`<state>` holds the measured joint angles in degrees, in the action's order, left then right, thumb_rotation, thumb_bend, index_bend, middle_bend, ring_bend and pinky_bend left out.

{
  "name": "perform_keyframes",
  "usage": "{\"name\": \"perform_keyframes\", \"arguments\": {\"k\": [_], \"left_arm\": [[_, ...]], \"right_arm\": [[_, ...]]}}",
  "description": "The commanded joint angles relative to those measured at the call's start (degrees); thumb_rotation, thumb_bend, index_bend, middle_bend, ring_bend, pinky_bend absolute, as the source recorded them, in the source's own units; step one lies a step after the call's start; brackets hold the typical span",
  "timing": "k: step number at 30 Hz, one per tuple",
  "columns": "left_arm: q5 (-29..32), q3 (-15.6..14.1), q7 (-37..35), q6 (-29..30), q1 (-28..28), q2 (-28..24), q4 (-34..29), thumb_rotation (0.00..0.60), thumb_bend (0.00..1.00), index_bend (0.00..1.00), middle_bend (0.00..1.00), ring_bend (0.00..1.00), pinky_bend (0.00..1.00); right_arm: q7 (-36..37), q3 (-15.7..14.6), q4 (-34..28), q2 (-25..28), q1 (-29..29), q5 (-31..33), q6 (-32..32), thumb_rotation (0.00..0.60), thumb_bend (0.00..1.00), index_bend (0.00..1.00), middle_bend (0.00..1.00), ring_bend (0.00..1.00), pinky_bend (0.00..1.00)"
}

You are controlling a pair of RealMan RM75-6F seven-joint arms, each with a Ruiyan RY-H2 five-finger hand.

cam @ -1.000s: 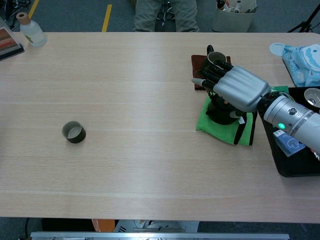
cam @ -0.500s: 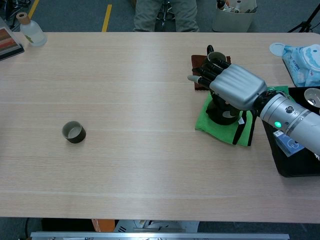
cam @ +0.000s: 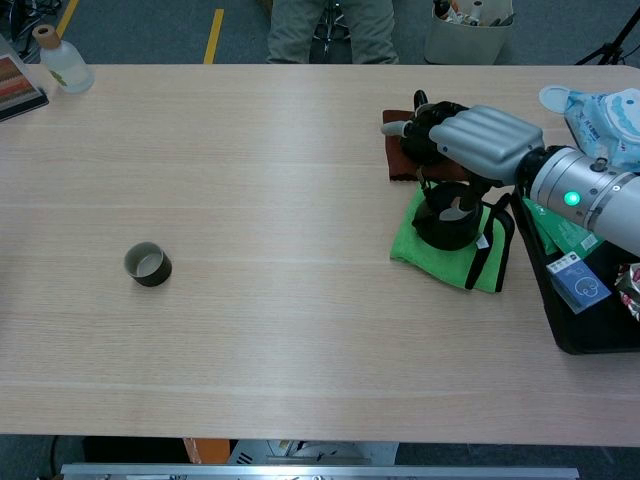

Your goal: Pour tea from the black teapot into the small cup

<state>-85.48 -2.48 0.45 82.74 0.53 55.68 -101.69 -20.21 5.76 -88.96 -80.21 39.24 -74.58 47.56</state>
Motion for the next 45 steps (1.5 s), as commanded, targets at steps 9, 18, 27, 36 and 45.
{"name": "perform_keyframes", "arguments": {"k": [9,18,27,36,45], "left_arm": [[0.9,-0.1,0.7,-0.5,-0.1,-0.5,-0.9,0.600,0.23,0.12,0.11,0.10,0.07],[0.6,-0.1,1.7,-1.0,0.3,-0.7,-1.9,0.600,0.23,0.12,0.11,0.10,0.07],[0.3,-0.1,2.2,-0.9,0.4,-0.7,-2.3,0.600,0.23,0.12,0.11,0.10,0.07],[0.1,-0.3,2.2,-0.8,0.3,-0.6,-2.1,0.600,0.23,0.12,0.11,0.10,0.07],[-0.2,-0.6,1.6,-0.5,0.0,-0.6,-1.9,0.600,0.23,0.12,0.11,0.10,0.07]], "right_arm": [[2.1,0.8,3.8,-1.8,2.6,5.1,-3.9,0.600,0.00,0.02,0.30,0.22,0.00],[5.1,-0.4,1.5,0.9,1.9,4.7,-3.6,0.600,0.00,0.02,0.33,0.33,0.00],[8.8,-1.0,-4.2,5.6,0.5,3.0,-1.9,0.600,0.00,0.02,0.33,0.36,0.00],[10.0,-3.4,-10.2,10.4,-1.3,-0.6,-0.1,0.600,0.00,0.02,0.33,0.37,0.00],[8.2,-5.7,-15.0,14.2,-3.0,-3.1,1.7,0.600,0.00,0.02,0.33,0.37,0.00]]}}
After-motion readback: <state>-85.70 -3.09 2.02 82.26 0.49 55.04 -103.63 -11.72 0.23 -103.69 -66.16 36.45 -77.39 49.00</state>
